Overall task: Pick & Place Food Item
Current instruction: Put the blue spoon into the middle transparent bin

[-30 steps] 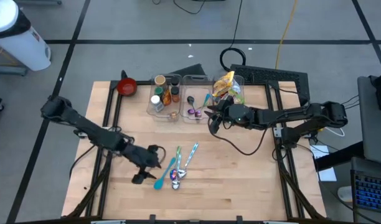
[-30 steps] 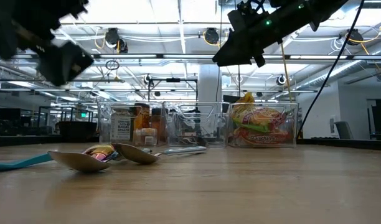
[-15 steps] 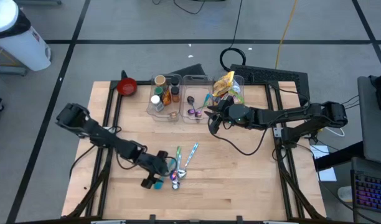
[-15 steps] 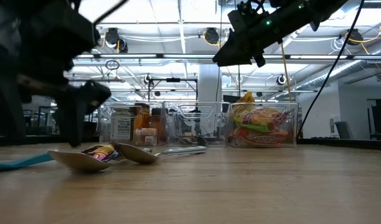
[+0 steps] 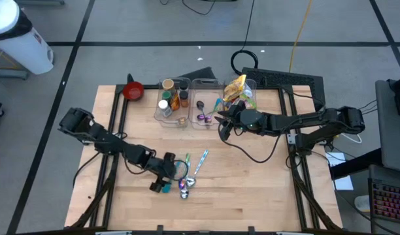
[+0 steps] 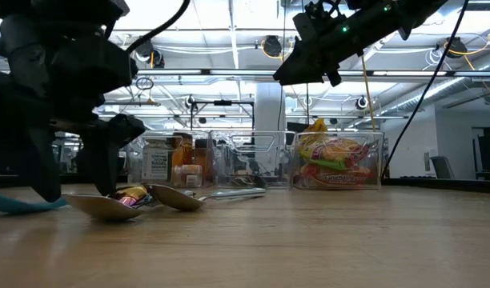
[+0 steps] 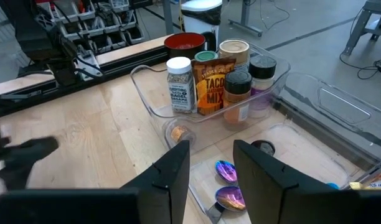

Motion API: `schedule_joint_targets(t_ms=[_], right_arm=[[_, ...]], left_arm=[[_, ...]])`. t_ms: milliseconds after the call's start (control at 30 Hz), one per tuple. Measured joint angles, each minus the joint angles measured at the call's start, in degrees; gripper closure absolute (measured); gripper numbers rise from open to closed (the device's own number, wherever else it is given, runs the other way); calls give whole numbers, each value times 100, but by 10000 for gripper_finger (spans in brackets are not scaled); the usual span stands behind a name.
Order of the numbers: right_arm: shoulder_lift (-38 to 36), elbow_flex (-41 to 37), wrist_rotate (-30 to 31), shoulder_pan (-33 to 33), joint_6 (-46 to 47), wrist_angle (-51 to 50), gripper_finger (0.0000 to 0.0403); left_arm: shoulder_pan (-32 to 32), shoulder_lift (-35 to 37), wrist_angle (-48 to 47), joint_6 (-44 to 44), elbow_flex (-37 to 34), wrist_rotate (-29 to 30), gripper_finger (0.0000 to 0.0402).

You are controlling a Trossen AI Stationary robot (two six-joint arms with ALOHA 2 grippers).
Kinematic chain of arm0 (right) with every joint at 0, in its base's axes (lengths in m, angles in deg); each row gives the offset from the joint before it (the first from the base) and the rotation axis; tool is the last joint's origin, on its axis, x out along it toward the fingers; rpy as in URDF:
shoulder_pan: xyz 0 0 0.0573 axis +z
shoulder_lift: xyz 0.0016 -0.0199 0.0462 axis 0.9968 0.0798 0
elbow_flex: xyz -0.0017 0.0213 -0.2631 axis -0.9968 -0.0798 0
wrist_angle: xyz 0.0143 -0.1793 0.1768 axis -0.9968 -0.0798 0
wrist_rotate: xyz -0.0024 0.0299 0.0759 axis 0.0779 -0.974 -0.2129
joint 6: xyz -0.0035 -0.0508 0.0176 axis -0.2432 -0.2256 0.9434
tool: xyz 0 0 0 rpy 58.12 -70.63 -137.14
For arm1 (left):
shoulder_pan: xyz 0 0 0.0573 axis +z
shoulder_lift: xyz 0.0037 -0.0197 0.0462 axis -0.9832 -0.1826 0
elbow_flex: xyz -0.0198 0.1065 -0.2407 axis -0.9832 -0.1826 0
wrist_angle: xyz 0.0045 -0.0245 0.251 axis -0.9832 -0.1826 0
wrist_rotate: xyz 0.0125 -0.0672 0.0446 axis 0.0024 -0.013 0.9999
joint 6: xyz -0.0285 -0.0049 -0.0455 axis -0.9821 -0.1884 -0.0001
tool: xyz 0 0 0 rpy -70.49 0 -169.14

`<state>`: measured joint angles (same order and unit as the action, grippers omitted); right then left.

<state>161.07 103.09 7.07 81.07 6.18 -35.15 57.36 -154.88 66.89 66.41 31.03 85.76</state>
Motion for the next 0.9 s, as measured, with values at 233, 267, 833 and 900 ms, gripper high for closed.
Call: schedule_joint_targets(t_ms=[233, 267, 833, 900], right_arm=[[2, -69, 1, -2, 3, 48, 288], [2, -71, 1, -2, 3, 57, 288], [2, -77, 1, -2, 5, 189, 287], [2, -79, 1, -2, 5, 185, 287]], left_arm=[[174, 550, -756, -16, -20, 294, 140], [198, 662, -794, -17, -17, 298, 140], [298, 979, -1355, -3904, -15, 549, 140], [322, 822, -1364, -4129, -7, 536, 140]])
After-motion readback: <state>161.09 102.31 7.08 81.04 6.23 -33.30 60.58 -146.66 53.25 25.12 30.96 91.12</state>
